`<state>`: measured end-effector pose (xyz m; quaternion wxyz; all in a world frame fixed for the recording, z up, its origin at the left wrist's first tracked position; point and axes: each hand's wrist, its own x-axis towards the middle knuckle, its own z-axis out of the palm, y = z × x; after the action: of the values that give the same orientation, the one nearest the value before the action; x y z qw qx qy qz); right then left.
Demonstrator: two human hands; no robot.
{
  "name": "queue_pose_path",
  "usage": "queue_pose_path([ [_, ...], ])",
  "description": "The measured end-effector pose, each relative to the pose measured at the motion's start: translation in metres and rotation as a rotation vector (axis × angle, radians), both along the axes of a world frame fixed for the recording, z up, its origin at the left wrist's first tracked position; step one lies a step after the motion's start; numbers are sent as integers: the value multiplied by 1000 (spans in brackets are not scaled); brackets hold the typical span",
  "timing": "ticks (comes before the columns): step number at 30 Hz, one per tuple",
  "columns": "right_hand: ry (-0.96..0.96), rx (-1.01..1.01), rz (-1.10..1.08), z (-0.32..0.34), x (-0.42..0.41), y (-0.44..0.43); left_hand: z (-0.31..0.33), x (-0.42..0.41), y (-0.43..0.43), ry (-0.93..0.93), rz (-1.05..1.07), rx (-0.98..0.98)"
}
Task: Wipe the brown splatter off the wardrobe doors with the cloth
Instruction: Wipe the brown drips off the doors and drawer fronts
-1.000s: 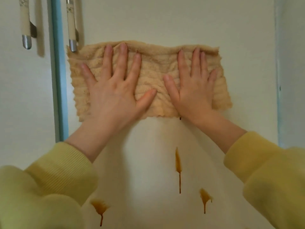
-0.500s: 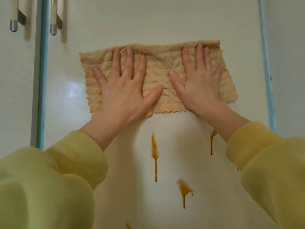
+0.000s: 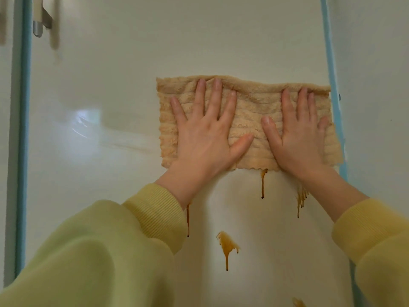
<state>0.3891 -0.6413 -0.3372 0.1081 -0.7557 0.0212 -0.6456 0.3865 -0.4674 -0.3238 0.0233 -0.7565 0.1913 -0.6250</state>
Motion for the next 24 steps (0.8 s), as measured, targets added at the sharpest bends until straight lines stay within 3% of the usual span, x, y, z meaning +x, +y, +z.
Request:
queue_pose_path([
  [12, 6, 180, 24, -93, 1, 1, -62, 3, -8, -25, -41, 188],
  [24, 59, 268, 19, -195, 1, 73, -142, 3, 51, 3, -87, 294],
])
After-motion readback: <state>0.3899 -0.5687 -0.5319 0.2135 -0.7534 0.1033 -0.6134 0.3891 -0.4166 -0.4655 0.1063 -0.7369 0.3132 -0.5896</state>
